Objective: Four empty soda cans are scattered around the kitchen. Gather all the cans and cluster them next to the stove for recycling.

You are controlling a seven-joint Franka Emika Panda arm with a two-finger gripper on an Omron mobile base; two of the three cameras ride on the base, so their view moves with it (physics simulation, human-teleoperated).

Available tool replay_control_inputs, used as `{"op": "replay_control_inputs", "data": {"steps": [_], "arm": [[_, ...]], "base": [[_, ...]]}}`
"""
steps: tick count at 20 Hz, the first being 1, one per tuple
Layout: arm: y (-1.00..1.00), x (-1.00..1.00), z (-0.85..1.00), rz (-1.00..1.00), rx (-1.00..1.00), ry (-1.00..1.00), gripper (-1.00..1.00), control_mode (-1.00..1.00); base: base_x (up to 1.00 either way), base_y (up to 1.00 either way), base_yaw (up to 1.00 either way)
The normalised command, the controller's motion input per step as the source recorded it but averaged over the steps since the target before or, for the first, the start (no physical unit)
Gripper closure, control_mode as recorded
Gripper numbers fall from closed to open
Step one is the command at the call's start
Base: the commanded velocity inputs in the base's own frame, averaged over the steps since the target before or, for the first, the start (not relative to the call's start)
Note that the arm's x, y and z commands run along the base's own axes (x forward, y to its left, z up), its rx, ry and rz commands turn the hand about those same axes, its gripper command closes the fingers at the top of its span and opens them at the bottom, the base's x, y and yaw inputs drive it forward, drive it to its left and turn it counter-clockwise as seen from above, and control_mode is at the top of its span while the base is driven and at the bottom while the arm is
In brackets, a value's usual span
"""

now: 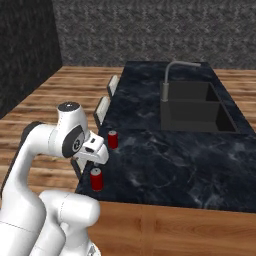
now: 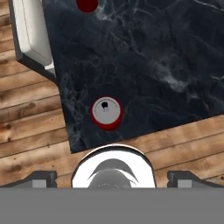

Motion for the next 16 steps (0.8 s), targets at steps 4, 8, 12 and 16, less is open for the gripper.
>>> {"op": "replay_control_inputs", "data": {"steps": [4, 8, 12, 16], "arm": [[0.0, 0.25, -0.4, 0.0, 0.03, 0.0, -1.0, -1.0], [0.0, 0.22, -0.39, 0.0, 0.03, -0.02, -1.0, -1.0], [0.0, 0.18, -0.34, 0.0, 0.02, -0.03, -1.0, -1.0], [0.0, 0.17, -0.26, 0.0, 0.0, -0.04, -1.0, -1.0]], "base": [[0.0, 0.0, 0.0], [0.0, 0.0, 0.0], [0.0, 0.0, 0.0], [0.0, 0.0, 0.0]]}}
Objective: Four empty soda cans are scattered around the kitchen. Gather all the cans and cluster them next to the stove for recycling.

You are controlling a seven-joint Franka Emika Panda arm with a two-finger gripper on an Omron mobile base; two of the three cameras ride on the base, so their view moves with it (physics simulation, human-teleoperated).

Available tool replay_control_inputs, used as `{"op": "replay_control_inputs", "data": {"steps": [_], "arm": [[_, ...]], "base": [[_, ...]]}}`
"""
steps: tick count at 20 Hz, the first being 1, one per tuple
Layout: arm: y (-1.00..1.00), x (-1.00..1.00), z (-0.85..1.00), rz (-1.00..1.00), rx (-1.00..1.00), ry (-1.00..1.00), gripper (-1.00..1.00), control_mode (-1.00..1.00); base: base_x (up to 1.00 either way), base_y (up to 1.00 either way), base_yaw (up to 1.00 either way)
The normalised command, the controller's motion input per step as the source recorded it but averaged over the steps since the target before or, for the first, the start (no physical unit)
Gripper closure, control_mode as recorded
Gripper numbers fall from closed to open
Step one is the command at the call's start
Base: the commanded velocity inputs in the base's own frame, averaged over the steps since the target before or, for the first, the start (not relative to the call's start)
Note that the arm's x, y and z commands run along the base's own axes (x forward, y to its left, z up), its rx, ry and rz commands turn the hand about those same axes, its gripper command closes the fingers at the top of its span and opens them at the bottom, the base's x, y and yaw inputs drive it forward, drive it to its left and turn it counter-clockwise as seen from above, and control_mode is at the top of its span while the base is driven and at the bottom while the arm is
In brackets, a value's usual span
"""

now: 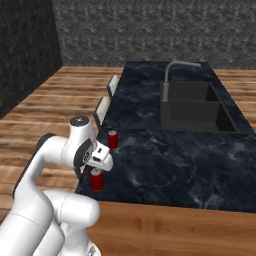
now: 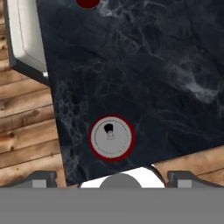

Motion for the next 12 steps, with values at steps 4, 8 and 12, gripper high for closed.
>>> {"op": "replay_control_inputs", "data": {"steps": [4, 8, 12], "arm": [[0.0, 0.17, -0.19, 0.0, 0.0, 0.0, -1.0, -1.0], [0.0, 0.15, -0.2, 0.0, 0.0, 0.0, -1.0, -1.0], [-0.04, 0.06, -0.24, 0.0, 0.0, 0.0, -1.0, -1.0]], "base": [[0.0, 0.0, 0.0], [0.0, 0.0, 0.0], [0.0, 0.0, 0.0]]}}
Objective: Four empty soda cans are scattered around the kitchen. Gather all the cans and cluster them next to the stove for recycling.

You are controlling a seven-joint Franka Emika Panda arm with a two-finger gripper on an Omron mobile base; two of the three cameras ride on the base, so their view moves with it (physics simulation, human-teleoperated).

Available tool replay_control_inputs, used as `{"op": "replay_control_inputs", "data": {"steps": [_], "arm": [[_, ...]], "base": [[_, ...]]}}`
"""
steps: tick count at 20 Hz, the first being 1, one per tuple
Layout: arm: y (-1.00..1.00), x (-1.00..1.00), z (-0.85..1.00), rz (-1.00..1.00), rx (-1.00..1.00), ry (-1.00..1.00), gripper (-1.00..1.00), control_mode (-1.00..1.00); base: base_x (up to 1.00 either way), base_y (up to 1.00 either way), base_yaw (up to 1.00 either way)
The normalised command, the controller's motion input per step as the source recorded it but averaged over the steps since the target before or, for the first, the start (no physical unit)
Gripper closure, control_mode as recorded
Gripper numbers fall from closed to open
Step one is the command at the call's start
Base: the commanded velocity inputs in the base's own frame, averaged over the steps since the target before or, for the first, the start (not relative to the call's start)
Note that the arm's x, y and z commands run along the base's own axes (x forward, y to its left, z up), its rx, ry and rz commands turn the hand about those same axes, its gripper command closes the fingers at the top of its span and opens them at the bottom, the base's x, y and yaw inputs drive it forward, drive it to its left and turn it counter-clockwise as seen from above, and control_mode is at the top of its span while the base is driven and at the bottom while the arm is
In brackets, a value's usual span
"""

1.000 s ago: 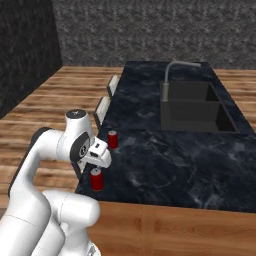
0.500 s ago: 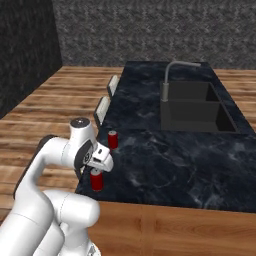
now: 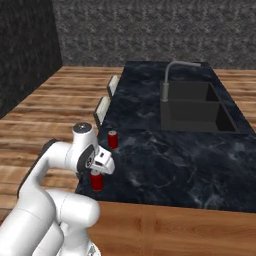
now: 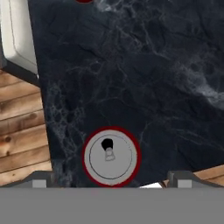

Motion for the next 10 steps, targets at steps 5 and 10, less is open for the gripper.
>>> {"op": "replay_control_inputs", "data": {"steps": [5, 10], "arm": [[-0.04, 0.01, -0.25, 0.0, 0.0, 0.0, -1.0, -1.0], [-0.02, 0.04, -0.22, 0.0, 0.0, 0.0, -1.0, -1.0]], "base": [[0.0, 0.0, 0.0], [0.0, 0.0, 0.0]]}}
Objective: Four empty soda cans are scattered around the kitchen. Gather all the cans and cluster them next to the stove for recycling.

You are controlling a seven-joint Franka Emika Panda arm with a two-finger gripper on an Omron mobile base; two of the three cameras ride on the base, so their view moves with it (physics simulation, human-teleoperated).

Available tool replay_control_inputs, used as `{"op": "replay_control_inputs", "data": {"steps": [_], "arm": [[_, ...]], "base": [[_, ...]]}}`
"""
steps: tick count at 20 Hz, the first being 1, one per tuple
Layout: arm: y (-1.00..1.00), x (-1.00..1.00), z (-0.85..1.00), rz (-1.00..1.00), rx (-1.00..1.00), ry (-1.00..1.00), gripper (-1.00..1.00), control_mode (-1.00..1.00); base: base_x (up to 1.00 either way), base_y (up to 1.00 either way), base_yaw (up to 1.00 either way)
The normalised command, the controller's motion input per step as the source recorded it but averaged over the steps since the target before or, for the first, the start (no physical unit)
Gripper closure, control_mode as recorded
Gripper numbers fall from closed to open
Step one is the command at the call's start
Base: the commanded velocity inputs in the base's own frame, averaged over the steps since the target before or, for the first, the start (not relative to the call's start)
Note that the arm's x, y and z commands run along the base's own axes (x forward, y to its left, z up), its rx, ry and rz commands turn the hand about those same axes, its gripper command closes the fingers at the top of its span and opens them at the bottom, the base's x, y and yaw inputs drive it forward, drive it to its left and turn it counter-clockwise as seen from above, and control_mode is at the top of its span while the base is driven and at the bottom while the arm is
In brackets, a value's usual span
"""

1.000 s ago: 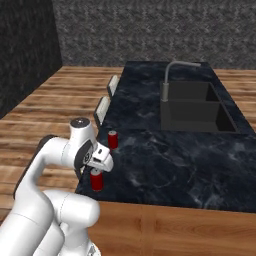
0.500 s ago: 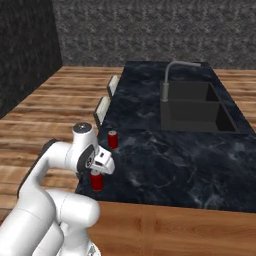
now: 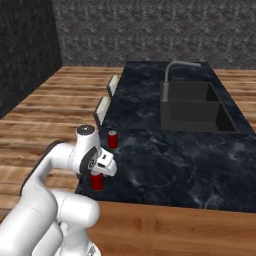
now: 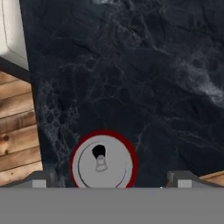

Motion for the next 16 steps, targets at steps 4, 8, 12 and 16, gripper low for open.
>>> {"op": "replay_control_inputs", "data": {"steps": [4, 8, 12, 16], "arm": [[0.0, 0.1, -0.19, 0.0, 0.0, 0.0, -1.0, -1.0], [0.02, 0.14, -0.18, 0.0, 0.0, 0.0, -1.0, -1.0], [0.08, 0.14, -0.24, 0.0, 0.0, 0.0, -1.0, -1.0], [0.0, 0.07, -0.23, 0.0, 0.0, -0.01, -1.0, -1.0]], "base": [[0.0, 0.0, 0.0], [0.0, 0.0, 0.0], [0.0, 0.0, 0.0], [0.0, 0.0, 0.0]]}}
